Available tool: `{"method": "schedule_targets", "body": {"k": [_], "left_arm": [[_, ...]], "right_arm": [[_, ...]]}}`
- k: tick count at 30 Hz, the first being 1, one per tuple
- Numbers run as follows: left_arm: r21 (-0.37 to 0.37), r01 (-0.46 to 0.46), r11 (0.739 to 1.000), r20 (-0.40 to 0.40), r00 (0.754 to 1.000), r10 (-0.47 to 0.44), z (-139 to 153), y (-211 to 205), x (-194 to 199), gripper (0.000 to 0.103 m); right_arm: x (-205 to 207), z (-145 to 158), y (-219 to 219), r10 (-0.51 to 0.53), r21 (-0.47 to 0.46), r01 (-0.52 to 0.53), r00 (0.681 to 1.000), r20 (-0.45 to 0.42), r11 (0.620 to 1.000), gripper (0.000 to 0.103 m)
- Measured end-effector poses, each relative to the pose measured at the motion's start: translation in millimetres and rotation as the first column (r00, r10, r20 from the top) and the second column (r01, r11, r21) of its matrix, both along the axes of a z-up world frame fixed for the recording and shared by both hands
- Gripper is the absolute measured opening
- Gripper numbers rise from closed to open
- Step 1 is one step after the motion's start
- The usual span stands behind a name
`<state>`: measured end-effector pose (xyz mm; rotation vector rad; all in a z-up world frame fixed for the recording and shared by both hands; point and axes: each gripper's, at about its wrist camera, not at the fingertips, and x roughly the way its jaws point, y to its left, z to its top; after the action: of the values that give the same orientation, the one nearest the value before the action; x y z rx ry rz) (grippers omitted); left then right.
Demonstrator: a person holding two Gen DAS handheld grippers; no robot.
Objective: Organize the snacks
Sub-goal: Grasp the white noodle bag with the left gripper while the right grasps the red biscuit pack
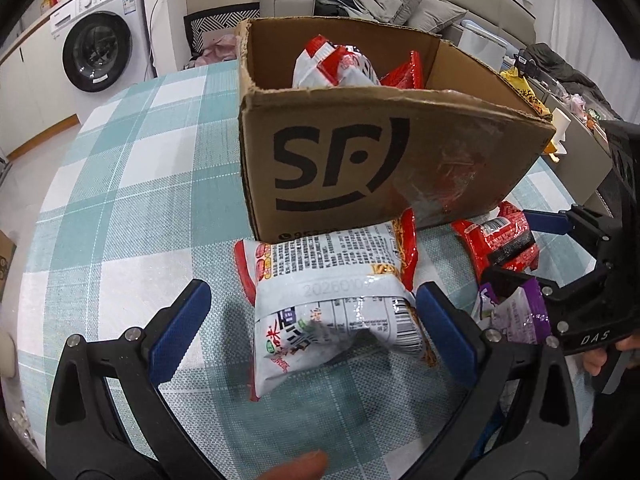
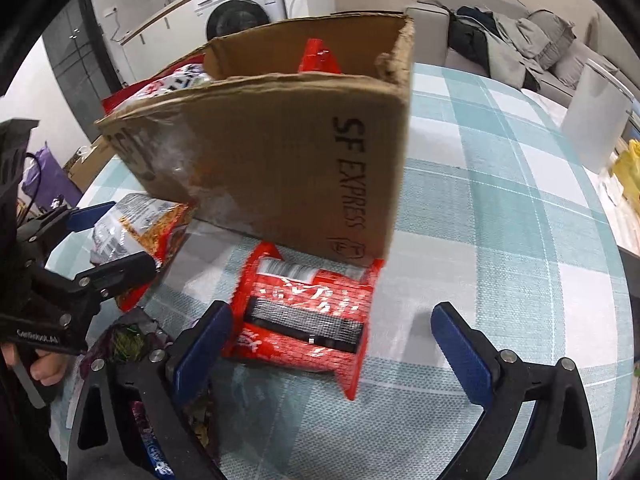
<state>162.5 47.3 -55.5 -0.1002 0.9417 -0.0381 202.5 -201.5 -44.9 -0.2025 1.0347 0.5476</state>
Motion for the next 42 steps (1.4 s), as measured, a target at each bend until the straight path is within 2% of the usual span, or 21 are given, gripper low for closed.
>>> {"method": "schedule_targets", "body": {"k": [2, 5, 8, 12, 14, 16, 22, 28, 42], "left_arm": [[-0.004, 0.003, 1.0, 0.001, 1.0, -0.003, 0, 1, 1, 0.102], [-0.009, 0.019, 1.0, -0.017, 1.0, -0.019, -4, 1, 3, 0.1], [-0.017, 0.036, 0.999, -0.02, 0.999, -0.036, -5, -3, 3, 0.092], [-0.033, 0.049, 0.998, -0.02, 0.999, -0.05, -7, -4, 2, 0.087], [-0.032, 0.054, 0.998, -0.015, 0.998, -0.055, -6, -4, 2, 0.084], [-0.036, 0.062, 0.997, -0.009, 0.998, -0.063, -5, -5, 0, 0.079], [-0.023, 0.079, 0.997, 0.0, 0.997, -0.079, -2, -9, -5, 0.071], [-0.04, 0.077, 0.996, 0.014, 0.997, -0.077, 2, -5, -8, 0.063], [-0.044, 0.1, 0.994, 0.057, 0.994, -0.097, 22, -10, -18, 0.062]], "right_arm": [[-3, 1, 1, 0.005, -0.006, -0.005, 1.0, 0.011, 1.0, 0.089], [-6, 1, 0, 0.013, 0.001, -0.013, 1.0, 0.013, 1.0, 0.086], [-6, 1, -1, 0.023, 0.003, -0.023, 1.0, 0.013, 1.0, 0.083], [-6, 2, -3, 0.035, 0.01, -0.035, 0.999, 0.009, 0.999, 0.079], [-6, 4, -1, 0.047, 0.02, -0.047, 0.999, 0.006, 0.999, 0.074], [-6, 6, -1, 0.057, 0.038, -0.057, 0.998, -0.002, 0.998, 0.064], [-6, 9, -2, 0.065, 0.059, -0.065, 0.998, -0.007, 0.996, 0.054], [-7, 12, -3, 0.076, 0.072, -0.076, 0.997, -0.001, 0.995, 0.049], [-14, 29, -3, 0.112, 0.106, -0.113, 0.994, 0.013, 0.988, 0.046]]}}
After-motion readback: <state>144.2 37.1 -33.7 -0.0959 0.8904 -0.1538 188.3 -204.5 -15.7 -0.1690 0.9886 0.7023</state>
